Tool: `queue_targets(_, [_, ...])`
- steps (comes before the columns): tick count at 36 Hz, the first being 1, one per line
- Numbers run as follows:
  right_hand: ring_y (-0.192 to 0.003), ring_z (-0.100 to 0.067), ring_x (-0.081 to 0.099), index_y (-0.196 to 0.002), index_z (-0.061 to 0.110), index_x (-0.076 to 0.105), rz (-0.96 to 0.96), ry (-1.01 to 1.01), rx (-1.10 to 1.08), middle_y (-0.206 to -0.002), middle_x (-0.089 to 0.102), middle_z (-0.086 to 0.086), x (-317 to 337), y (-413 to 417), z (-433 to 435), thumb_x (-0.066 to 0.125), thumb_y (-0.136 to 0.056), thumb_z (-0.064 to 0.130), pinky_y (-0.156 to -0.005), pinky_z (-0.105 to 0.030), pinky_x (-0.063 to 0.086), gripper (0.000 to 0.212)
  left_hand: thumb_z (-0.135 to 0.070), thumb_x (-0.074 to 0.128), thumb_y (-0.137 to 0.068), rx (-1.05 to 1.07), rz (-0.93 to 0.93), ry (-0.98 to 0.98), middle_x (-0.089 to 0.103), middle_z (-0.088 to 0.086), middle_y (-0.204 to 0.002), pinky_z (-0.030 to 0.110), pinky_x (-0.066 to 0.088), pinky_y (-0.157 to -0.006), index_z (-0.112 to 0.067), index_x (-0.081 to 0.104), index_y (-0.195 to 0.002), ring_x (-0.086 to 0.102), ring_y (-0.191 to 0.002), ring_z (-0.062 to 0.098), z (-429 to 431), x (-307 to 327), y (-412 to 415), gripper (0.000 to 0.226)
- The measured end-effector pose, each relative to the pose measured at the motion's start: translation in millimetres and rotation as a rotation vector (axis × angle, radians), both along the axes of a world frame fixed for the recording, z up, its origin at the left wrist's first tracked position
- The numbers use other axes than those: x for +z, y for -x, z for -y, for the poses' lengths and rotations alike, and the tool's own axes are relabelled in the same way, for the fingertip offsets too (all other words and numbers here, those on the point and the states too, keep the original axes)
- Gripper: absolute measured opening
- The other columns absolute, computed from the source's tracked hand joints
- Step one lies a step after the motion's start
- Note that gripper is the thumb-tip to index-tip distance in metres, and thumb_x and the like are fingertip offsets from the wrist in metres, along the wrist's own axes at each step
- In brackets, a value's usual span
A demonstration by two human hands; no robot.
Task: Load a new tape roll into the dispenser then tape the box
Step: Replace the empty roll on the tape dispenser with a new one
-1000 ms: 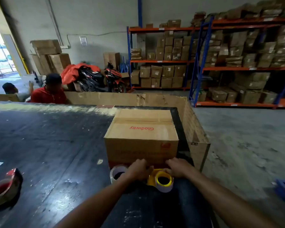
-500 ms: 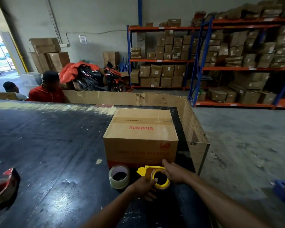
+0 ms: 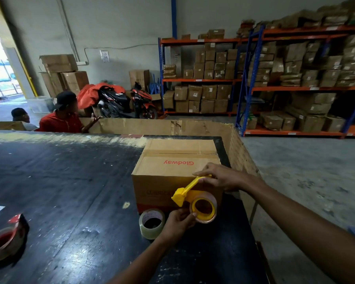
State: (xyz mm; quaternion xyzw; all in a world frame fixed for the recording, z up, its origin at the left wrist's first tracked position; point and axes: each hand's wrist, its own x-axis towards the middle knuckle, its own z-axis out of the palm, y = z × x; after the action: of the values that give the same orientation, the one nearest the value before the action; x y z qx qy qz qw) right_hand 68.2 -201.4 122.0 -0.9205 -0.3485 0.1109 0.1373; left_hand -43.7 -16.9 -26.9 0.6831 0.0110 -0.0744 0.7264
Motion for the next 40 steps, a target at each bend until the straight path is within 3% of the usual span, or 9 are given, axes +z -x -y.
queue_targets(7, [-0.109,-0.019,0.05,-0.146,0.036,0.049,0.106,-0.061,0.034,-0.123,0.049,-0.005,33.3,4.2,-8.1,0.051,-0.102,0.041,-0.093,-0.037,0.048,0.044,-0.016,0.064,-0.097,0.065,0.155,0.043,0.076,0.008,-0.121,0.035,0.056,-0.1,-0.006,0.065,-0.125,0.07,-0.116,0.02,-4.6,25.9,7.6,0.03])
queue_targets(12, [-0.113,-0.015,0.048,-0.145,0.036,0.052,0.162,-0.103,0.059,-0.13,0.043,-0.001,47.3,8.5,-7.0,0.055,-0.101,0.039,-0.095,-0.035,0.048,0.044,-0.034,0.077,-0.081,0.107,0.211,-0.065,0.078,0.006,-0.114,0.035,0.06,-0.092,-0.012,0.068,-0.116,0.074,-0.106,0.016,-9.1,57.0,7.3,0.042])
queue_targets(17, [-0.116,-0.019,0.048,-0.146,0.035,0.05,0.168,-0.139,0.002,-0.13,0.045,-0.003,58.4,1.3,-4.2,0.05,-0.103,0.04,-0.096,-0.038,0.046,0.044,-0.044,0.074,-0.079,0.032,0.239,-0.05,0.078,0.005,-0.113,0.037,0.058,-0.096,-0.011,0.068,-0.119,0.074,-0.107,0.017,-8.9,86.7,8.6,0.052])
queue_targets(22, [-0.111,-0.021,0.05,-0.146,0.037,0.049,0.186,-0.18,-0.102,-0.123,0.047,-0.001,71.8,-7.0,0.1,0.049,-0.103,0.041,-0.087,-0.034,0.044,0.043,-0.029,0.07,-0.088,-0.164,0.115,0.001,0.079,0.009,-0.102,0.03,0.06,-0.087,0.0,0.065,-0.119,0.076,-0.093,0.02,-10.3,64.9,14.1,0.042])
queue_targets(26, [-0.106,-0.016,0.051,-0.144,0.035,0.053,0.221,-0.228,-0.133,-0.102,0.045,0.014,83.9,-12.6,1.0,0.047,-0.103,0.043,-0.083,-0.031,0.038,0.042,-0.035,0.072,-0.088,-0.113,-0.098,-0.123,0.075,0.016,-0.09,0.029,0.06,-0.079,0.006,0.069,-0.11,0.072,-0.072,0.013,-8.6,13.2,7.7,0.047])
queue_targets(29, [-0.117,-0.023,0.054,-0.14,0.038,0.056,0.202,-0.256,-0.138,-0.12,0.049,0.003,92.3,-14.4,-2.8,0.047,-0.102,0.047,-0.094,-0.041,0.047,0.041,-0.039,0.071,-0.091,-0.015,-0.244,-0.216,0.07,0.015,-0.075,0.023,0.055,-0.058,-0.001,0.071,-0.089,0.066,-0.059,0.013,-5.6,-17.2,-0.5,0.038])
queue_targets(32, [-0.118,-0.026,0.055,-0.136,0.041,0.059,0.202,-0.269,-0.123,-0.125,0.051,-0.002,97.7,-13.7,-9.2,0.048,-0.101,0.048,-0.099,-0.05,0.049,0.038,-0.047,0.072,-0.088,0.071,-0.331,-0.34,0.07,0.009,-0.067,0.026,0.054,-0.057,-0.009,0.068,-0.074,0.067,-0.059,0.016,2.2,-34.9,-8.2,0.041])
queue_targets(36, [-0.116,-0.022,0.051,-0.138,0.036,0.059,0.206,-0.303,-0.094,-0.125,0.05,0.0,102.1,-9.9,-18.4,0.049,-0.102,0.045,-0.095,-0.043,0.048,0.039,-0.055,0.067,-0.088,0.156,-0.362,-0.523,0.075,0.01,-0.073,0.026,0.059,-0.049,-0.001,0.066,-0.093,0.071,-0.052,0.014,13.4,-43.4,-15.0,0.055])
queue_targets(40, [-0.118,-0.02,0.049,-0.14,0.033,0.058,0.191,-0.315,-0.066,-0.128,0.048,0.001,101.4,-9.2,-25.2,0.051,-0.101,0.044,-0.094,-0.038,0.046,0.04,-0.057,0.06,-0.091,0.215,-0.338,-0.585,0.076,0.009,-0.077,0.035,0.066,-0.06,-0.006,0.061,-0.097,0.075,-0.057,0.018,18.7,-42.5,-11.5,0.052])
